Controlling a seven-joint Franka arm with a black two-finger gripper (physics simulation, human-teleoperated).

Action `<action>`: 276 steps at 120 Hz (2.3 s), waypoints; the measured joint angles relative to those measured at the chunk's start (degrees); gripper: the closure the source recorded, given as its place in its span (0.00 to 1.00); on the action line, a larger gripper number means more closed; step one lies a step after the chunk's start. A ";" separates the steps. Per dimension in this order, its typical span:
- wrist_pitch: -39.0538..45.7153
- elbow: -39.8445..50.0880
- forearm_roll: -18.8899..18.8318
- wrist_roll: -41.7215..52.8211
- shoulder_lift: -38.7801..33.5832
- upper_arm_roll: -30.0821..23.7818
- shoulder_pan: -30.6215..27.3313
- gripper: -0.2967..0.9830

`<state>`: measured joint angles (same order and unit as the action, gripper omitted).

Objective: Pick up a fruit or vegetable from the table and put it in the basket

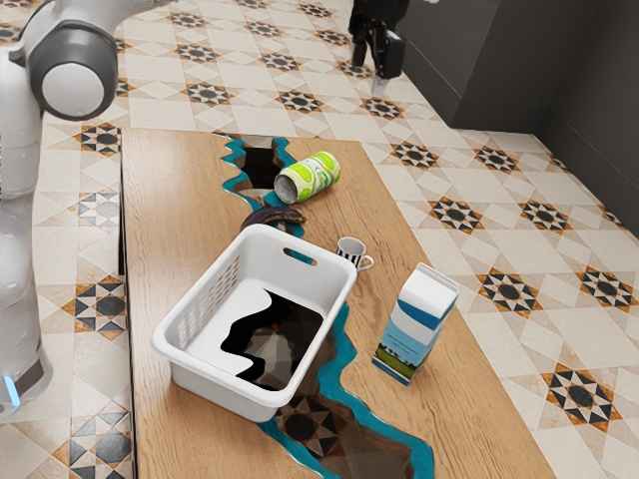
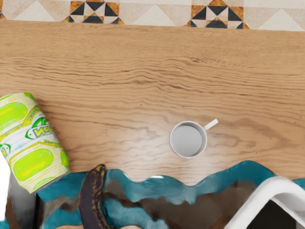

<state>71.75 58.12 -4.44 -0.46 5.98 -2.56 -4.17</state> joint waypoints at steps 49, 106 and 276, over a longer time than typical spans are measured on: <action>-2.20 4.12 0.54 -0.34 4.14 -1.12 0.42 0.23; 10.77 35.98 3.77 -1.45 -12.28 4.12 3.19 0.23; 49.55 71.40 5.20 -16.38 -12.74 15.92 1.70 0.23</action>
<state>121.30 129.52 0.76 -16.84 -6.76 13.36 -2.47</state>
